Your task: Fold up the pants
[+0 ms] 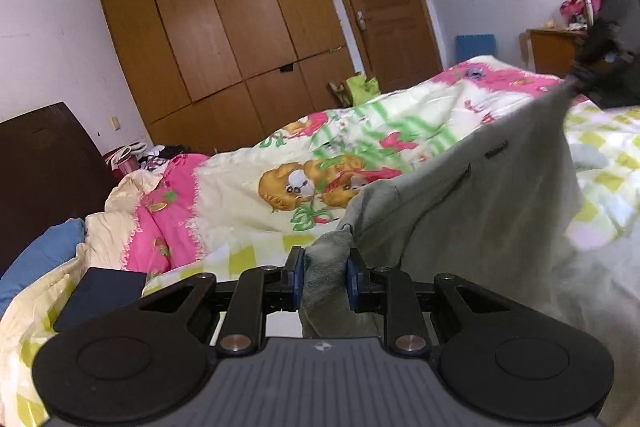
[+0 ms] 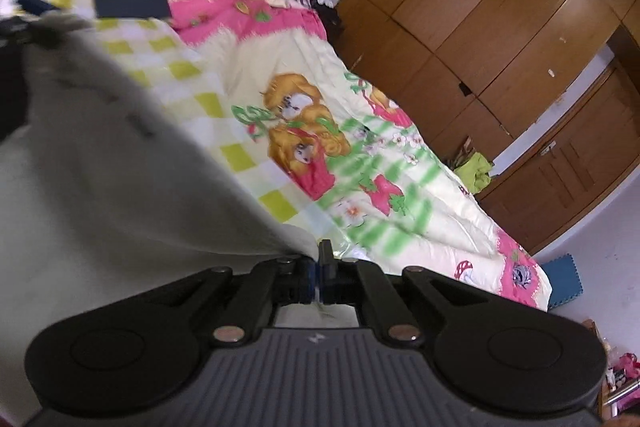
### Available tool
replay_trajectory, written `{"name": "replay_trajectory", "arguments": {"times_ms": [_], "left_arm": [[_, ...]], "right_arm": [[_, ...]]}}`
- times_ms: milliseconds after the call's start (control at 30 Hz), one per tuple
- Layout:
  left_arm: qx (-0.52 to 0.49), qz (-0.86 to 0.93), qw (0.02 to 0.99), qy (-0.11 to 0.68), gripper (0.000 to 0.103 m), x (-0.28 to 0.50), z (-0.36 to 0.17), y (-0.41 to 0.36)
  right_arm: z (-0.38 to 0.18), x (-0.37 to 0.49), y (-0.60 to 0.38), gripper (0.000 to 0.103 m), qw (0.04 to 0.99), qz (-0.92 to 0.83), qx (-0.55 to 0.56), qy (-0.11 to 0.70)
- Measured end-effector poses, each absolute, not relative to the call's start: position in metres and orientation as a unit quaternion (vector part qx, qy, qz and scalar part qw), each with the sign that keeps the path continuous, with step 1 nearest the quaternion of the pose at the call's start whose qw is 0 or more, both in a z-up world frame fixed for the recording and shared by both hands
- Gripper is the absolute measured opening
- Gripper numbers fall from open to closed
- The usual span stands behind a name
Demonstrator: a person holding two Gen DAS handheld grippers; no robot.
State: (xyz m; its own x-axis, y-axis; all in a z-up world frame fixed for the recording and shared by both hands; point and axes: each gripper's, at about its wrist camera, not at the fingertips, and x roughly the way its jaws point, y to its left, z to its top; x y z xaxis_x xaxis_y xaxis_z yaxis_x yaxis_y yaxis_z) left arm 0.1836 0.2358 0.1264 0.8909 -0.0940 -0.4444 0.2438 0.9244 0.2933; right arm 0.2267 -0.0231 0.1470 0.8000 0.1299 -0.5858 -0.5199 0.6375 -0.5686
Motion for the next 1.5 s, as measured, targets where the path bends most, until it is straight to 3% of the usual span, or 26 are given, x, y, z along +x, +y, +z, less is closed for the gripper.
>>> {"name": "replay_trajectory", "arguments": {"times_ms": [267, 367, 567, 700, 1100, 1267, 1300, 1333, 1367, 1500], "left_arm": [[0.204, -0.072, 0.92, 0.327, 0.037, 0.115, 0.027, 0.242], [0.221, -0.057, 0.906, 0.356, 0.037, 0.087, -0.006, 0.245], [0.21, -0.044, 0.911, 0.353, 0.037, 0.067, -0.013, 0.247], [0.227, -0.035, 0.905, 0.358, 0.042, 0.055, -0.019, 0.25], [0.276, -0.016, 0.902, 0.331, 0.042, 0.035, -0.011, 0.242], [0.375, -0.049, 0.869, 0.318, 0.042, 0.031, -0.02, 0.222], [0.393, -0.054, 0.863, 0.314, 0.042, 0.03, -0.021, 0.219], [0.405, -0.058, 0.858, 0.311, 0.042, 0.03, -0.022, 0.217], [0.412, -0.061, 0.855, 0.31, 0.042, 0.032, -0.023, 0.216], [0.458, -0.05, 0.834, 0.303, 0.037, 0.054, -0.029, 0.21]], "right_arm": [[-0.004, 0.11, 0.006, 0.001, 0.797, 0.295, -0.362, 0.384], [-0.039, 0.087, 0.016, 0.001, 0.786, 0.296, -0.384, 0.384], [-0.03, 0.1, 0.014, 0.003, 0.795, 0.279, -0.36, 0.4], [-0.032, 0.094, 0.018, 0.017, 0.788, 0.271, -0.393, 0.389], [-0.026, 0.074, 0.009, 0.038, 0.795, 0.261, -0.405, 0.369], [-0.028, 0.085, 0.022, 0.035, 0.787, 0.283, -0.425, 0.346], [-0.028, 0.088, 0.024, 0.029, 0.786, 0.289, -0.423, 0.347], [-0.027, 0.092, 0.025, 0.012, 0.785, 0.293, -0.417, 0.353], [-0.025, 0.096, 0.025, 0.005, 0.785, 0.296, -0.409, 0.36], [-0.009, 0.115, 0.021, 0.001, 0.795, 0.295, -0.378, 0.372]]}}
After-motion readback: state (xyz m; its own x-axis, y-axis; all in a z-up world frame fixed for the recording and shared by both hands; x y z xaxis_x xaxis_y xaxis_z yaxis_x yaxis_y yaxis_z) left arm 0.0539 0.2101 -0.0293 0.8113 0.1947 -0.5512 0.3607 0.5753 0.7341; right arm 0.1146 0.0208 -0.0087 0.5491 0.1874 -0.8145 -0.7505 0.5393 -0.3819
